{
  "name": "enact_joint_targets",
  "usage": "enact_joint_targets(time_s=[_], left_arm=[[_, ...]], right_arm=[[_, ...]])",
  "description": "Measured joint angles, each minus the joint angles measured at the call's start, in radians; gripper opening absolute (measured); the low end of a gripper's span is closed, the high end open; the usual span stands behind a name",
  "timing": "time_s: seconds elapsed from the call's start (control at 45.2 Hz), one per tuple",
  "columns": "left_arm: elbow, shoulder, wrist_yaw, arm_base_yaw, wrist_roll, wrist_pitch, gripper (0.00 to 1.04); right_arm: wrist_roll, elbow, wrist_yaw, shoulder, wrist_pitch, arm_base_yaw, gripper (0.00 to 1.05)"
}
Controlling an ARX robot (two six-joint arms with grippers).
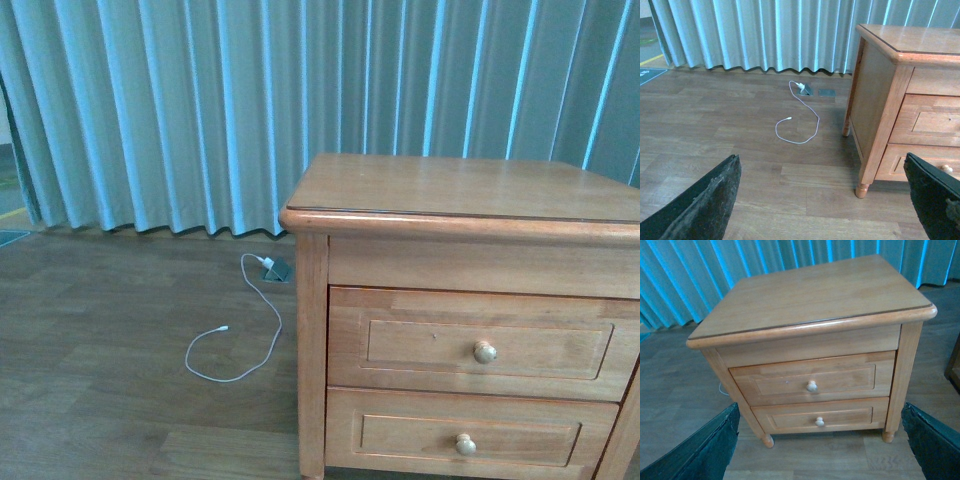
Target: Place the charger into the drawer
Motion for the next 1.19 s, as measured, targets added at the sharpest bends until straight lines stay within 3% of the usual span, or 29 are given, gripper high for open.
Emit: enact_joint_targets(time_s=[0.088, 0.133, 0.243, 0.487, 0.553, 0.619, 1.194], left_arm=[[0.000, 0.000, 0.000, 0.000, 0.000, 0.000, 0.99], [0.000, 0.000, 0.000, 0.000, 0.000, 0.000, 0.99], [0.000, 0.000, 0.000, 0.000, 0.000, 0.000, 0.99], [0.000, 0.000, 0.000, 0.000, 0.000, 0.000, 0.99], [0.000, 0.000, 0.000, 0.000, 0.000, 0.000, 0.99], [0.000, 0.000, 0.000, 0.000, 0.000, 0.000, 0.99], [0.000, 0.000, 0.000, 0.000, 0.000, 0.000, 0.99]], right_arm=[[-0.001, -0.003, 0.002, 0.005, 0.004, 0.000, 0.96], [-0.042, -0.031, 0.015, -0.006, 0.075, -0.001, 0.90], [-0.144, -0.113, -0.009, -0.056, 0.200, -0.030, 0.73], [-0.202, -0.248, -0.079, -0.153, 0.225, -0.104, 0.28], [-0.206, -0.273, -0.168, -0.182, 0.225, -0.166, 0.16], [-0.208, -0.298, -0.184, -0.213, 0.225, -0.216, 0.01], [-0.209, -0.403, -0.191, -0.401, 0.143, -0.222, 0.02]])
